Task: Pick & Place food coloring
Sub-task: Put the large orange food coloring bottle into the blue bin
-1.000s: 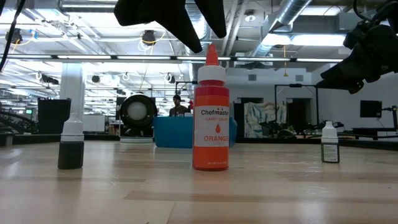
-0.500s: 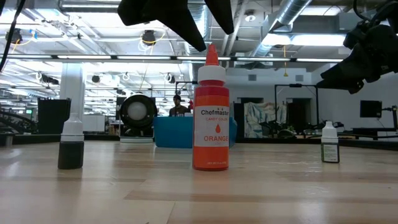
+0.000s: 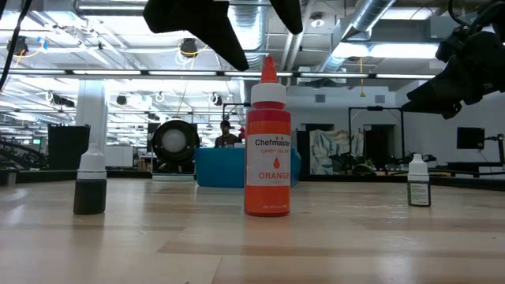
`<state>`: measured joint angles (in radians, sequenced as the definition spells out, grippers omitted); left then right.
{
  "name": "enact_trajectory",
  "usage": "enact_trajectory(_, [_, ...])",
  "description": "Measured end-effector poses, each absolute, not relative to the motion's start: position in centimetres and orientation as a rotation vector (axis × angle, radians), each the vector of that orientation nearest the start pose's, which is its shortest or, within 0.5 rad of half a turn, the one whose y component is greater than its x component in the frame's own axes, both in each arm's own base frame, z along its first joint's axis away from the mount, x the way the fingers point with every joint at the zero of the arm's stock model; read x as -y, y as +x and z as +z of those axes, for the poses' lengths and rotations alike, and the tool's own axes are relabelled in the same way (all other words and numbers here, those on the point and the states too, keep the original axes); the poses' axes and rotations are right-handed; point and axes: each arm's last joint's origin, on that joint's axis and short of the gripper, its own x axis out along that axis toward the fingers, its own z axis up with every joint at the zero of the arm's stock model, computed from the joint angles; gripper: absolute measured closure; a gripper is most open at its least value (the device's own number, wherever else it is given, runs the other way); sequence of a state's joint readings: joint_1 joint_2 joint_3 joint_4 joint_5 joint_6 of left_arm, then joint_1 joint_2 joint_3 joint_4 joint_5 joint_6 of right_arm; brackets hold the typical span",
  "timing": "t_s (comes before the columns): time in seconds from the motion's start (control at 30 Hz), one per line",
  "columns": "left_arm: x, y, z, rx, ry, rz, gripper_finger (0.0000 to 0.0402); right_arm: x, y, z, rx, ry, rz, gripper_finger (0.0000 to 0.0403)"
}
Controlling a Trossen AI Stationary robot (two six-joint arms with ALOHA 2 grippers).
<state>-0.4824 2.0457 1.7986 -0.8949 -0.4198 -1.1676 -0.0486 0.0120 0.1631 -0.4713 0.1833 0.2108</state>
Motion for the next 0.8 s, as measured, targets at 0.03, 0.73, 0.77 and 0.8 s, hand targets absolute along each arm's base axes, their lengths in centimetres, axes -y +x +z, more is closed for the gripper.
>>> enact_trajectory(0.03, [19.0,38.8,24.9,-0.895,-0.564,0.527,0.0118,0.9,8.0,17.3,-0.294,0.187,-0.263,0.0196])
enact_trajectory(0.73, [19.0,38.9,23.9,-0.909,-0.544,0.541,0.0121,0.9,8.0,17.3,-0.295,0.186,-0.263,0.0196])
enact_trajectory(0.77, [19.1,39.0,23.6,-0.920,-0.539,0.544,0.0121,0.9,8.0,17.3,-0.295,0.186,-0.263,0.0196])
enact_trajectory(0.8, [19.2,39.1,23.0,-0.939,-0.539,0.543,0.0121,0.9,8.0,17.3,-0.295,0.186,-0.263,0.0196])
